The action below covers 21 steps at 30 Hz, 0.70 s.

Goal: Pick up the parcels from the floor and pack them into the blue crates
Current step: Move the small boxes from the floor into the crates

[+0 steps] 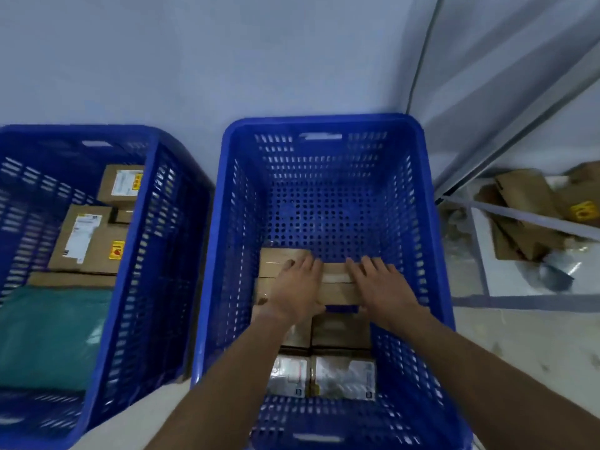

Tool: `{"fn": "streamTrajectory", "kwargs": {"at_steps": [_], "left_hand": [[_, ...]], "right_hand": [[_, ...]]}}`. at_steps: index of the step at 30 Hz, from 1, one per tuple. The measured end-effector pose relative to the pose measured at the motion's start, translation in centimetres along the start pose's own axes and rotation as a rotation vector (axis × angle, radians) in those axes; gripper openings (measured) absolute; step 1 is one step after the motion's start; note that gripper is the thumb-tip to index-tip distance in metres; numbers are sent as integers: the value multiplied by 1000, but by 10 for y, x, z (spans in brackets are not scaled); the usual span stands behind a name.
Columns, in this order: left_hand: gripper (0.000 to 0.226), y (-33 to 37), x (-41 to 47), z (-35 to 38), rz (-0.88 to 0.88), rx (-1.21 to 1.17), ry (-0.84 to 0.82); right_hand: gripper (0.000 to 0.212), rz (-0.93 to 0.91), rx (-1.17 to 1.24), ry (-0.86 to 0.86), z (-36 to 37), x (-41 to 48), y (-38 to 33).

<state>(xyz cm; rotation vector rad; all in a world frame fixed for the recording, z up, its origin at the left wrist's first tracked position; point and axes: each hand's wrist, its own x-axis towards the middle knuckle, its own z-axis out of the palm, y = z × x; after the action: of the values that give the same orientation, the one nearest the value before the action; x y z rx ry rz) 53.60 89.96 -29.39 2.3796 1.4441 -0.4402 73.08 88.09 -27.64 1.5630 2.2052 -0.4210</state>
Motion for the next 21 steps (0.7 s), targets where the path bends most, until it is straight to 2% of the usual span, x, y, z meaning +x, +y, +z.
{"fn": "streamTrajectory", "kwargs": {"at_steps": [3, 9, 11, 17, 21], "left_hand": [[93, 0, 34, 39, -3, -27, 11], [97, 2, 53, 110, 55, 20, -41], [97, 2, 52, 122, 58, 10, -22], [101, 0, 54, 125, 64, 56, -91], [105, 2, 48, 106, 53, 60, -103]], "right_hand": [[98, 23, 7, -28, 42, 30, 11], [104, -2, -42, -119, 114, 51, 8], [96, 4, -27, -120, 129, 53, 6], [105, 6, 33, -158, 132, 58, 9], [102, 58, 54, -191, 112, 48, 4]]}}
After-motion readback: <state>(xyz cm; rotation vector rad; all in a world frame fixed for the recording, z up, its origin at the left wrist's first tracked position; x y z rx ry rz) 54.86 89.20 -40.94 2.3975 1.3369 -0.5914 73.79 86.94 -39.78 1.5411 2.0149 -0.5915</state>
